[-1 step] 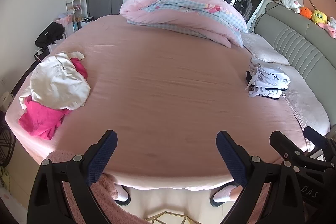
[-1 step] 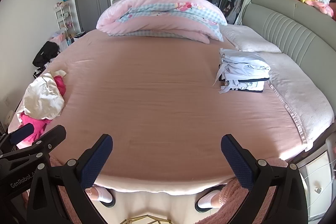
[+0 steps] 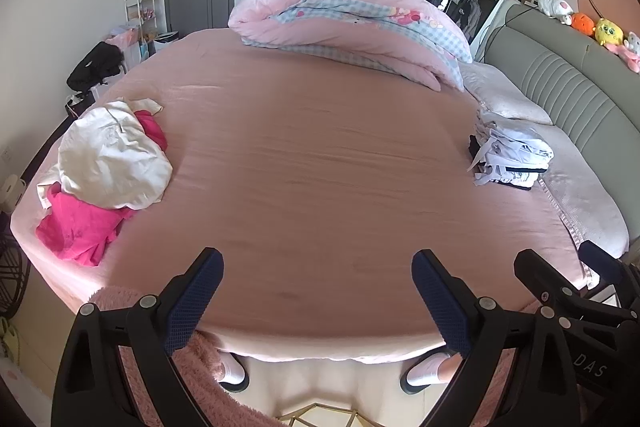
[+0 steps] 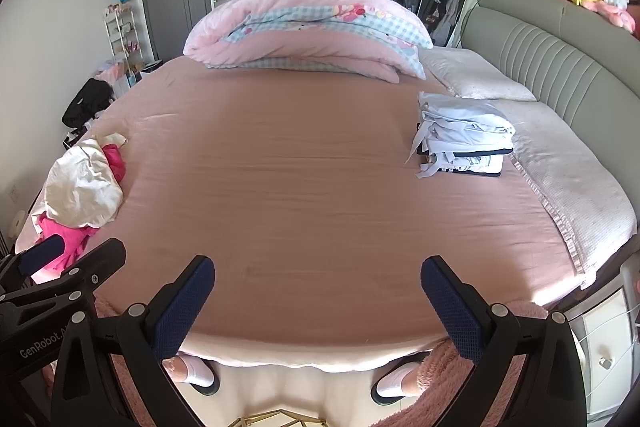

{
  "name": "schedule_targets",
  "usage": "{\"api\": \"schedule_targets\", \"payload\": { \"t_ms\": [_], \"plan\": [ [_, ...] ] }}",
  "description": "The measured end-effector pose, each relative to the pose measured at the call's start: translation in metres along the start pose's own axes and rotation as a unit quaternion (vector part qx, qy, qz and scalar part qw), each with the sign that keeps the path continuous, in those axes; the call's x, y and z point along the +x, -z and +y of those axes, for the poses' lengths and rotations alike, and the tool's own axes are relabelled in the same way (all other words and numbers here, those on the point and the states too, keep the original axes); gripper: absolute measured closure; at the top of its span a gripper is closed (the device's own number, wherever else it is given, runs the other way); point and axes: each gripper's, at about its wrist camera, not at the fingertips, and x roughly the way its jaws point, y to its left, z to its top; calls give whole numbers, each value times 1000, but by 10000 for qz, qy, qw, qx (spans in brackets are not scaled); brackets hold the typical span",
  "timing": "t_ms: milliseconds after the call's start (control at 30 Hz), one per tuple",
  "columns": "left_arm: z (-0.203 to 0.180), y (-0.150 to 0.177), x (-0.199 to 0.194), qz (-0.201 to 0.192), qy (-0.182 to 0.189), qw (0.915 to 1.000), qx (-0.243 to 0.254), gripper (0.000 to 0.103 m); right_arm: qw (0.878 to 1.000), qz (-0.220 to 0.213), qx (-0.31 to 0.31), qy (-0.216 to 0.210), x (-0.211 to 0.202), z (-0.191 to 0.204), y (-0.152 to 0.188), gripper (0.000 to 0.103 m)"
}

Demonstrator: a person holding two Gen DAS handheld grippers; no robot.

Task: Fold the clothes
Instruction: 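Move both grippers toward the pile of cream and magenta clothes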

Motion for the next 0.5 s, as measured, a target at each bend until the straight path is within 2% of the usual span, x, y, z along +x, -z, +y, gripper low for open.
{"api": "schedule_targets", "payload": {
  "t_ms": [200,300,500],
  "plan": [
    [3,-3,1,-48,24,9999,-93,7,9981,-114,-491,-350,0,20,-9,0],
    [16,-10,-4,-217,18,9995,-219,7,9958,-171,-736,-525,-1,30,-14,0],
    [48,-25,-2,-437,-44,9977,-514,7,9874,208,-994,-1215,20,54,-24,0]
  ]
}}
